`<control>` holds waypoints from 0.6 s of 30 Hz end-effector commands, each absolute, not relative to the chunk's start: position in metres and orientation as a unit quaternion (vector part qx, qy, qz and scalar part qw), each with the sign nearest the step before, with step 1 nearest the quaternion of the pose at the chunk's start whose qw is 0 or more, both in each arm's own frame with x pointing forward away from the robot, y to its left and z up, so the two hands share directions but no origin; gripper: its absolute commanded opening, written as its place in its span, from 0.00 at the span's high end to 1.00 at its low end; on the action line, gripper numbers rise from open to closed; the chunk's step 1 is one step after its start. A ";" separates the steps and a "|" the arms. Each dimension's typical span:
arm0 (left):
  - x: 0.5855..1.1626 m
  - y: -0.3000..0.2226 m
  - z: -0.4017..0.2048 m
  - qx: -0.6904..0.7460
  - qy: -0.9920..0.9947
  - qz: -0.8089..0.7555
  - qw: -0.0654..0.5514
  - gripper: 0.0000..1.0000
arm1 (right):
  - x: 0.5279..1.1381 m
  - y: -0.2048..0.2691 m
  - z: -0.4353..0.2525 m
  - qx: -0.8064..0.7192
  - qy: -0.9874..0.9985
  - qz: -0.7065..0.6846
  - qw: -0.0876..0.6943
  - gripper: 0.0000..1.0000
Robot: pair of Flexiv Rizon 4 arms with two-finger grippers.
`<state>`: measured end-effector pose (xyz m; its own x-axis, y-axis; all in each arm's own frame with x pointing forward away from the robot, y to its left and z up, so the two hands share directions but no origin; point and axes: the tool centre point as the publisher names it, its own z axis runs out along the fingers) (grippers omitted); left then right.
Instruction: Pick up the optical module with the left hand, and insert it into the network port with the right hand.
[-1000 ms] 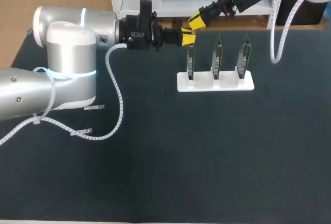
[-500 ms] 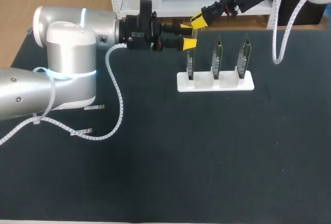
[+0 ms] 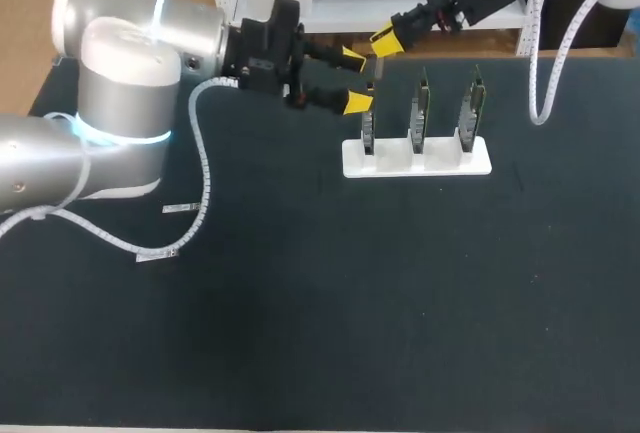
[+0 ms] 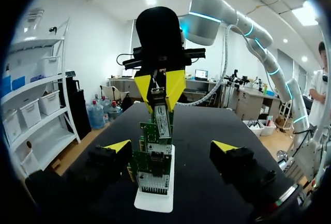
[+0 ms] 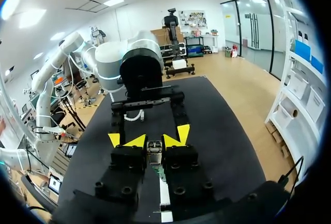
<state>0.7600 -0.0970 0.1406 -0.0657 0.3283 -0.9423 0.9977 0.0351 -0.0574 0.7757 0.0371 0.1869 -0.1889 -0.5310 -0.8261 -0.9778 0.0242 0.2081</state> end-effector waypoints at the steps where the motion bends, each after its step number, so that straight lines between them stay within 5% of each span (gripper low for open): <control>1: 0.767 -0.092 0.141 0.581 0.603 -0.399 0.373 0.00 | 0.773 0.036 0.187 -0.574 0.656 0.400 0.281 1.00; 18: 0.768 -0.086 0.115 0.636 0.618 -0.342 0.310 0.00 | 0.773 0.035 0.188 -0.575 0.655 0.400 0.285 1.00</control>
